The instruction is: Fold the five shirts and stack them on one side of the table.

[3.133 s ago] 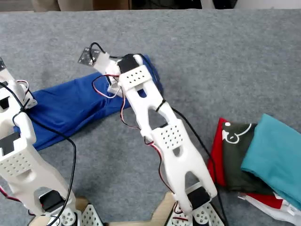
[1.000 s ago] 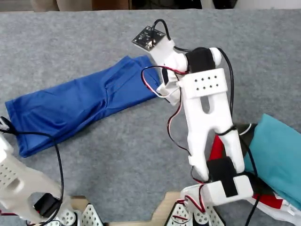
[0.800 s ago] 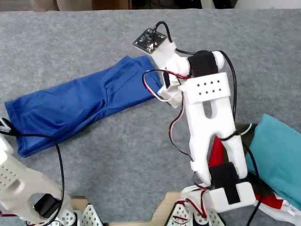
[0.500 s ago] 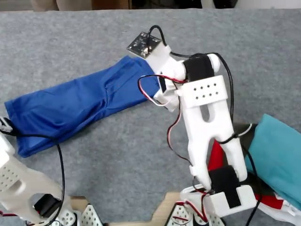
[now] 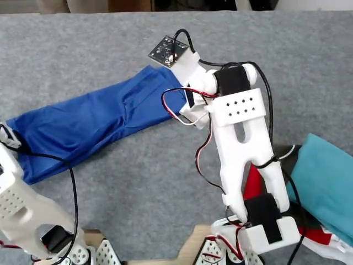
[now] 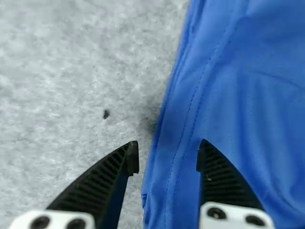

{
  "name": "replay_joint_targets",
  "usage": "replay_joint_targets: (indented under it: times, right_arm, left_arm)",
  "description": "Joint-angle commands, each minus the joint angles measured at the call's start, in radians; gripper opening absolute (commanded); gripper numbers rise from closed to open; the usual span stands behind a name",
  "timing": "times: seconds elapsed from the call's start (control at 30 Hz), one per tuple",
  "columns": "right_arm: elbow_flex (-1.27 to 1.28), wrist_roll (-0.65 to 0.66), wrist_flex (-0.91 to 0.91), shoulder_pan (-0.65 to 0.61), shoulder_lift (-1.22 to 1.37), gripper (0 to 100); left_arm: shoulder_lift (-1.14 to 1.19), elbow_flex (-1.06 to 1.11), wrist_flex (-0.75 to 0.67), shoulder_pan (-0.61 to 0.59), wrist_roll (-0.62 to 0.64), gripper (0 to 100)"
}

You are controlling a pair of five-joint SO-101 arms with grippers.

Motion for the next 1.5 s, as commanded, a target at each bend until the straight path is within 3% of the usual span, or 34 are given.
replay_joint_targets:
  times: [0.0, 0.4, 0.47, 0.57, 0.9, 1.03, 1.2, 1.47]
  right_arm:
    - [0.002, -0.003, -0.015, -0.012, -0.058, 0.6]
    - [0.002, 0.035, -0.018, -0.012, -0.054, 0.6]
    - [0.002, 0.032, -0.018, -0.012, -0.054, 0.6]
    - [0.002, 0.034, -0.018, -0.008, -0.054, 0.6]
    - [0.016, 0.031, -0.064, 0.110, -0.056, 0.6]
    - [0.091, -0.014, -0.218, 0.168, -0.056, 0.6]
    - [0.239, -0.207, -0.483, 0.213, -0.054, 0.6]
    - [0.714, -0.431, -1.270, 0.294, -0.001, 0.8]
  left_arm:
    - [0.041, -0.044, -0.064, -0.005, 0.044, 21]
    - [0.102, -0.043, -0.097, -0.009, 0.075, 20]
    - [0.105, -0.040, -0.095, 0.012, 0.075, 16]
    - [0.111, -0.048, -0.052, 0.052, 0.075, 2]
    - [0.102, -0.146, 0.092, 0.201, 0.081, 2]
    - [0.102, -0.315, 0.238, 0.278, 0.087, 2]
    - [0.104, -0.551, 0.384, 0.408, 0.198, 2]
    - [0.102, -0.704, 0.423, 0.666, 0.276, 2]
